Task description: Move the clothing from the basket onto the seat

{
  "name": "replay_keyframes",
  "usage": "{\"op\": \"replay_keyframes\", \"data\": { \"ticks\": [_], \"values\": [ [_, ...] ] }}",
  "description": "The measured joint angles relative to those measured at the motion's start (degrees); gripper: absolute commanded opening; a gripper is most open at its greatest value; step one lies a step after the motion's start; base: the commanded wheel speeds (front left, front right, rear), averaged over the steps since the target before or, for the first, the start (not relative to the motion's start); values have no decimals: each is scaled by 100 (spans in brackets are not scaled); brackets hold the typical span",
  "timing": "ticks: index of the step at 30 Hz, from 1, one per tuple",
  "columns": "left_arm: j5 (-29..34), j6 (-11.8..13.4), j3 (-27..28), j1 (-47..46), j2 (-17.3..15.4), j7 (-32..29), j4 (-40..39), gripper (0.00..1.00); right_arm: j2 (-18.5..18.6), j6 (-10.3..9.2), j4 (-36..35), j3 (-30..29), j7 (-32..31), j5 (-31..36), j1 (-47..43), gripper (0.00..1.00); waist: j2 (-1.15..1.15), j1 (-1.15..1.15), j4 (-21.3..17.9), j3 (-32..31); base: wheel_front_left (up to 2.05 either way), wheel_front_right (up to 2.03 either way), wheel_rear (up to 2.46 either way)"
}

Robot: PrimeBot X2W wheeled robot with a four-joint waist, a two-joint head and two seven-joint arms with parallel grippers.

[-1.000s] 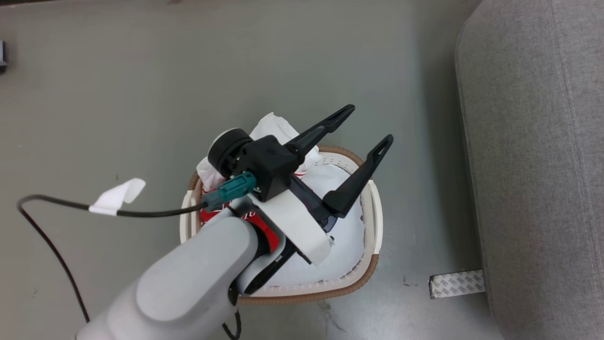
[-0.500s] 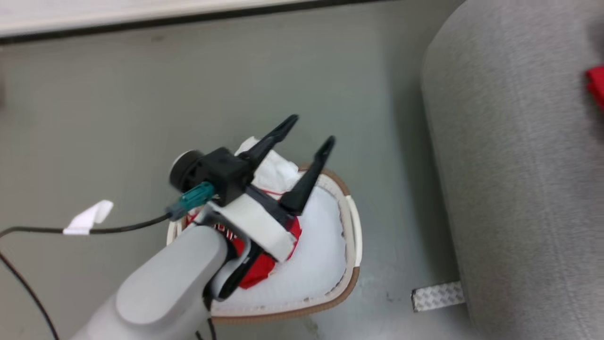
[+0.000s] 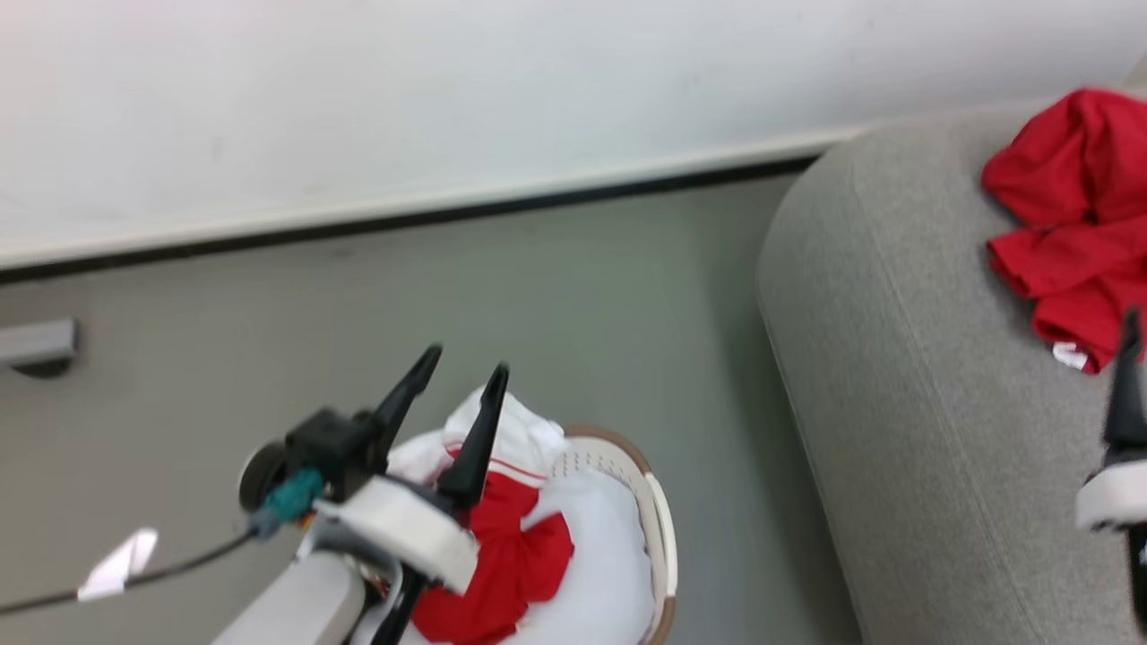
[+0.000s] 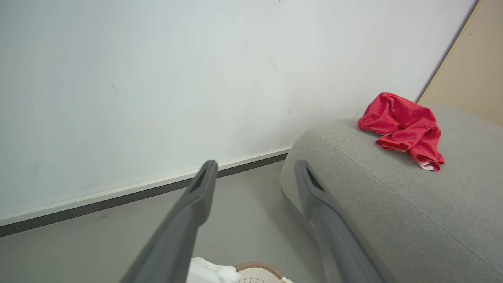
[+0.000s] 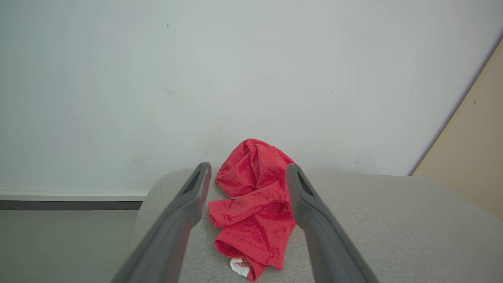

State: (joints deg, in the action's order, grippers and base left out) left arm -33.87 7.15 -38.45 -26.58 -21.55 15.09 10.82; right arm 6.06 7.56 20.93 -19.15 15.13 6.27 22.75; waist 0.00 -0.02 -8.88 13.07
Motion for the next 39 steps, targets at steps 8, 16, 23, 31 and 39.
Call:
{"op": "replay_keyframes", "data": {
  "ticks": [8, 16, 23, 31, 39],
  "values": [
    [661, 98, 878, 1123, 252, 3, -121, 100, -227, 0, -488, 700, 0, -118, -1001, 100, 0, 0, 270, -698, 0, 0, 0],
    [1313, -122, 1860, 2098, 583, 4, -190, 100, -318, 0, -620, 1318, 1, -302, -1651, 100, 0, 0, 491, -1205, 0, 0, 0],
    [1778, -393, 2523, 2592, 965, 4, -216, 100, -320, 0, -559, 1715, 1, -754, -1914, 100, 0, 0, 521, -1417, 0, 0, 0],
    [2087, -722, 3032, 2861, 1202, 4, -222, 100, -323, 0, -445, 1922, 1, -890, -1973, 100, 0, 1, 436, -1475, 0, 0, 0],
    [2338, -966, 3293, 2886, 1426, 4, -222, 100, -322, 0, -416, 1931, 1, -942, -1974, 100, 0, 1, 476, -1441, 0, 0, 0]
  ]
}}
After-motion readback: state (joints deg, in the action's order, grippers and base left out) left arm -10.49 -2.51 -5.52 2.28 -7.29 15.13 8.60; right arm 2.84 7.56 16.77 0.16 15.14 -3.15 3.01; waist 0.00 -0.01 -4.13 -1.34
